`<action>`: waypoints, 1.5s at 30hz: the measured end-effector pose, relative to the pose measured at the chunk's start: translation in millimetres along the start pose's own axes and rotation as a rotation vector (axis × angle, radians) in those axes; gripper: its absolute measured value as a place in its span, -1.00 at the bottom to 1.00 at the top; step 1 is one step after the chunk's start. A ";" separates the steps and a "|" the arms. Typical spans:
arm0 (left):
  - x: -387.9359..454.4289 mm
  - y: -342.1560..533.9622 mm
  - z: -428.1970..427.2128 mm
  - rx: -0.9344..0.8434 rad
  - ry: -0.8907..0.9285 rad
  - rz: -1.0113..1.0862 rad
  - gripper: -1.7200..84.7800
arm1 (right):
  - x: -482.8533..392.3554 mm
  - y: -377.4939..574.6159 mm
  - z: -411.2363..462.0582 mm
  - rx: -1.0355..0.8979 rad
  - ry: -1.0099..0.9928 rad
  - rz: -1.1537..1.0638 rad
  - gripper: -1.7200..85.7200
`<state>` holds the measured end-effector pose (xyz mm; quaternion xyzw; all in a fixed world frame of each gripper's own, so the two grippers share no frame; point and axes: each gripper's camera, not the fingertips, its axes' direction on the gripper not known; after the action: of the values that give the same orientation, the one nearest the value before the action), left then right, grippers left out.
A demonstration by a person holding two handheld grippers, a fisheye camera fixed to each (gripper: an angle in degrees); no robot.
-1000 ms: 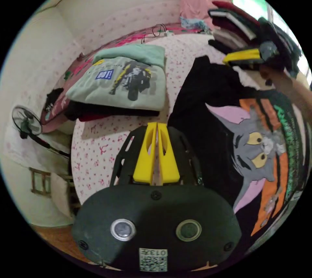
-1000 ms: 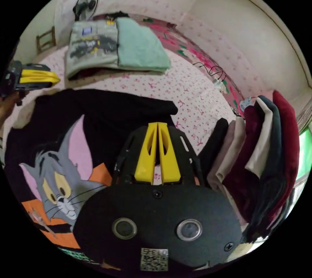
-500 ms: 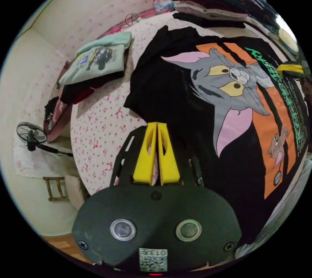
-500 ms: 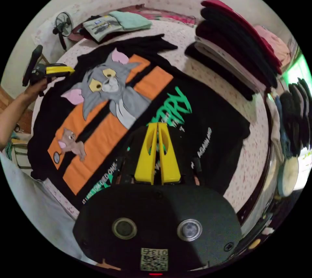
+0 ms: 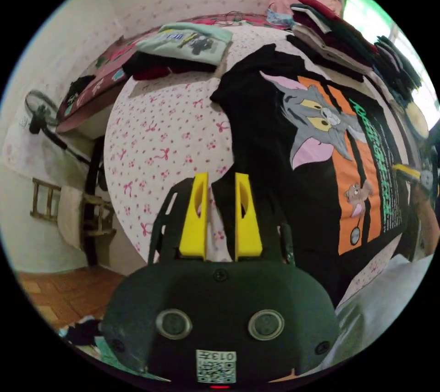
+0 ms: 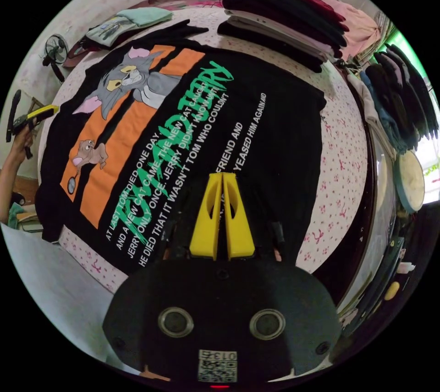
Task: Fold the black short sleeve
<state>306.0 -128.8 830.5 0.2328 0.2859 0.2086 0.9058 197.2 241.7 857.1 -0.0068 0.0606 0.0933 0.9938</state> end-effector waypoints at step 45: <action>30.3 155.6 -134.8 -0.179 0.174 0.136 -0.96 | -21.5 227.4 -147.0 0.032 0.055 -0.030 -0.96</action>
<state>207.7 52.7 803.8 0.1510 0.3275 0.3134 0.8785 116.3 457.5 713.3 0.0057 0.0893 0.0773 0.9930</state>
